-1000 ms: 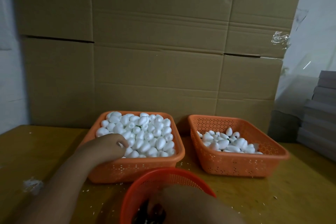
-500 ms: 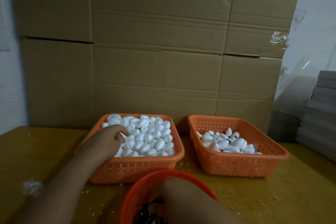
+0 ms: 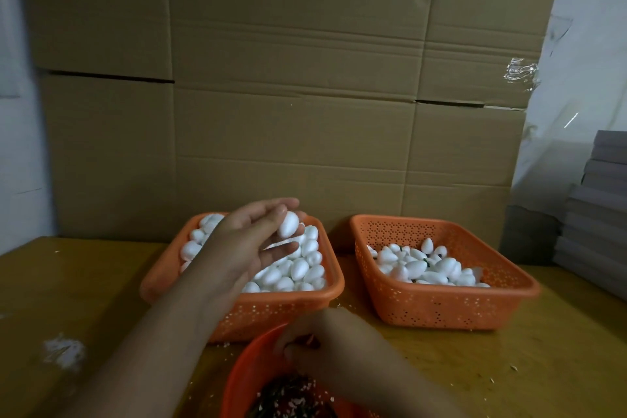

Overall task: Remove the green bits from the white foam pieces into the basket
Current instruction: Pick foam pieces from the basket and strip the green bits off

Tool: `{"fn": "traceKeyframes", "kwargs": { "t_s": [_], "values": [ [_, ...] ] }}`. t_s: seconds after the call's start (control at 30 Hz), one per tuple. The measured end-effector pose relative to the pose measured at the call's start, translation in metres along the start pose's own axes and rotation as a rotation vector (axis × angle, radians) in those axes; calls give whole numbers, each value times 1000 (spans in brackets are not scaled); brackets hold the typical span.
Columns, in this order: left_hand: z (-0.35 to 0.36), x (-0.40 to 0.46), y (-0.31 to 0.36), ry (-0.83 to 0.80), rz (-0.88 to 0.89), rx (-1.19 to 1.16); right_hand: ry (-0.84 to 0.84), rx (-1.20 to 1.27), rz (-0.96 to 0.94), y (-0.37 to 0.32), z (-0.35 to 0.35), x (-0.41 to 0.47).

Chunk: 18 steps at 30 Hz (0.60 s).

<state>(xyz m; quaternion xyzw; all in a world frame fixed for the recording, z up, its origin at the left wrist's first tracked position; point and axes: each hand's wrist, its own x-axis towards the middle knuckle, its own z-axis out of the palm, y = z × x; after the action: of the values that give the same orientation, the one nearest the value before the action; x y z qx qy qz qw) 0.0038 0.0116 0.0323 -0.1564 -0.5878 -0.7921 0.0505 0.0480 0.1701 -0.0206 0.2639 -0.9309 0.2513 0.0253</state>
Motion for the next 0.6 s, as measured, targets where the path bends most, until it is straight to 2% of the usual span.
{"fn": "traceKeyframes", "kwargs": {
  "t_s": [0.17, 0.23, 0.43, 0.53, 0.6],
  "values": [
    [18, -6, -6, 22, -110, -83, 188, -5, 38, 3, -1, 0],
    [23, -9, -12, 14, -147, -111, 205, 7, 32, 3, 0, 0],
    [33, -17, -36, -36, -157, -268, 64, -34, 3, 7, 9, 1],
    [35, -18, -42, -69, -114, -208, 4, -81, -10, 10, 12, 1],
    [37, -19, -46, -83, -64, -81, -18, -90, -24, 11, 15, 2]
  ]
}}
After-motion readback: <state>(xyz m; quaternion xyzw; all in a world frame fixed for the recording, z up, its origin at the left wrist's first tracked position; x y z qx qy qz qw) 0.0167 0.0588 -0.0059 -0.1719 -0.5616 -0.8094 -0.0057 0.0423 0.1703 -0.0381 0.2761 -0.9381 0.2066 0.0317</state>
